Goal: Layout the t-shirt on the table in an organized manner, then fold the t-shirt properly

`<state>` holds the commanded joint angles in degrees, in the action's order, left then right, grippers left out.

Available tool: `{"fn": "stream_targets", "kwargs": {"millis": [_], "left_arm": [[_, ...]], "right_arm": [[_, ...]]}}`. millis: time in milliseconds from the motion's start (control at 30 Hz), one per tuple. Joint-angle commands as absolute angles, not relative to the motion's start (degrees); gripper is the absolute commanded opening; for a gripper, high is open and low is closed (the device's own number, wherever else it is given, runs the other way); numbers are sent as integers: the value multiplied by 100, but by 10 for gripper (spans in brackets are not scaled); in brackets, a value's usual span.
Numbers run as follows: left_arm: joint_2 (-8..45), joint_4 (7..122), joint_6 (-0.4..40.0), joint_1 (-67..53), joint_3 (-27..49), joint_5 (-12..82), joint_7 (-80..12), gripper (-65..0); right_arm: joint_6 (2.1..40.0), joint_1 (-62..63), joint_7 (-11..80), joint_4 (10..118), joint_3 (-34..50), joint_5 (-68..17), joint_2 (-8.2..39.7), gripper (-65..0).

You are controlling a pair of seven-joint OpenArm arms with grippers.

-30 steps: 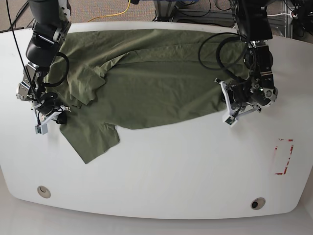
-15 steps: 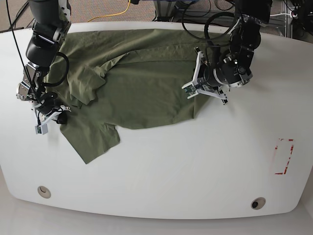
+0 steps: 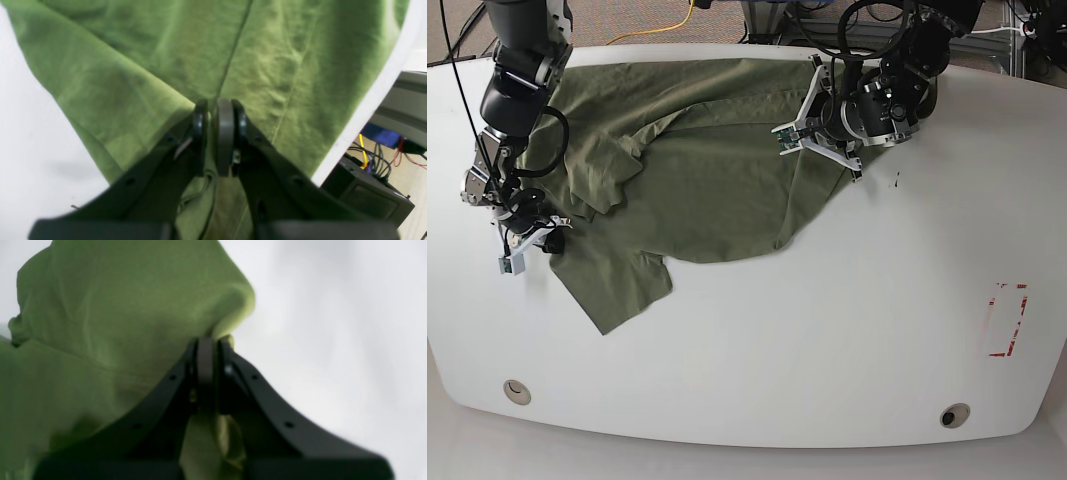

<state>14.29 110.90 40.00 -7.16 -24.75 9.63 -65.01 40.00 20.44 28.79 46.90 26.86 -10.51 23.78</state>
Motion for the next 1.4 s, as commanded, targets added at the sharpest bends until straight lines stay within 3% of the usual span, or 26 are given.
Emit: {"fn": "stream_targets", "kwargs": {"millis": [400,833,1400], "left_arm": [[1402,11407,4000,-716,-1666,1007,-6501,-349],[919,11143,4000,-681,-110,989,-6510,-339],[620,10967,4000,-699,382,1051,-6774,-340]], "right_arm": [[4000,2044,2879,4690,2686,-1051,2378,-637],[4000,2044,2879,4690,2686,-1051,2378,-637],[4000,2044,2879,4690,2677,-1042,2273,-637]]}}
